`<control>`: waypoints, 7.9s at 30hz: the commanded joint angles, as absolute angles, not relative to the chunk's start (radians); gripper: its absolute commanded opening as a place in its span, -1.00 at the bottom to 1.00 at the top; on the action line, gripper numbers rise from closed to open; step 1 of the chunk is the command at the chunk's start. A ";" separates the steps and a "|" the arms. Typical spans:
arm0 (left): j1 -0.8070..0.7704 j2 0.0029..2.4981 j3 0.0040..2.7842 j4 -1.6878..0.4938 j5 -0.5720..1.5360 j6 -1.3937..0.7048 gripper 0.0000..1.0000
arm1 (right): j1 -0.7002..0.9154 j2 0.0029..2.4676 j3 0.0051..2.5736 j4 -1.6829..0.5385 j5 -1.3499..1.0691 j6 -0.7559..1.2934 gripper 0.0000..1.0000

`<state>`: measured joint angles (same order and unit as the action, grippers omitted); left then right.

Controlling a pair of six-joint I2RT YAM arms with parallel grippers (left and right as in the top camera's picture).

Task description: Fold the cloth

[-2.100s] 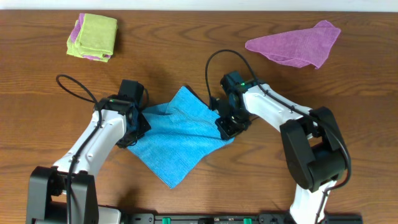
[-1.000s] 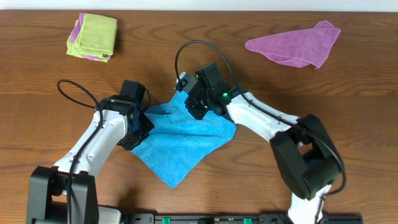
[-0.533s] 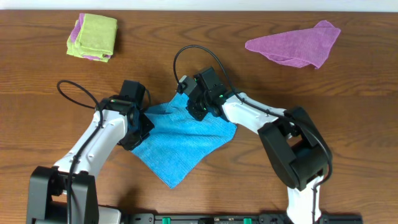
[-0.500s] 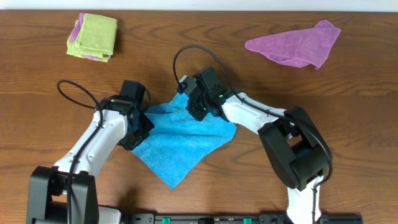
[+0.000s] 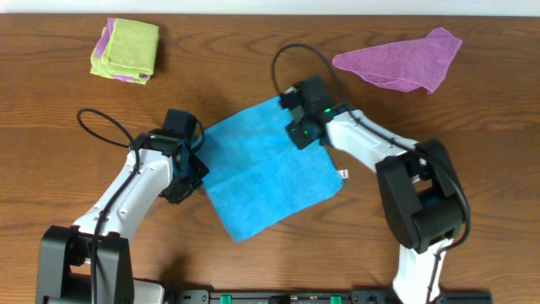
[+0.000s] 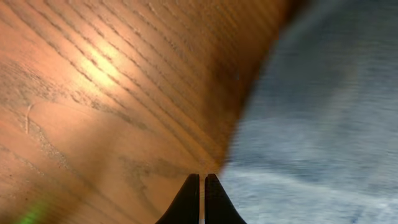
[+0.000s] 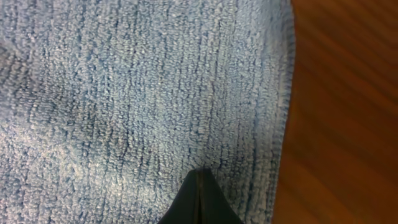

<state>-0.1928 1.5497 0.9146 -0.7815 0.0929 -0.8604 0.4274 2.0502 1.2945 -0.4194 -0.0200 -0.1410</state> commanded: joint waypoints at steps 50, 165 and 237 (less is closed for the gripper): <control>-0.382 1.730 0.910 -0.331 -0.056 -0.765 -0.88 | 0.366 1.491 1.330 -0.917 -0.011 -0.035 -0.97; -0.066 1.230 0.468 -0.485 0.411 -0.741 0.04 | 0.220 1.623 0.684 -0.501 -0.658 0.030 -0.21; -0.015 1.543 0.792 -0.018 0.416 -0.762 -0.88 | 0.154 1.834 1.113 -0.364 -0.685 0.258 -0.97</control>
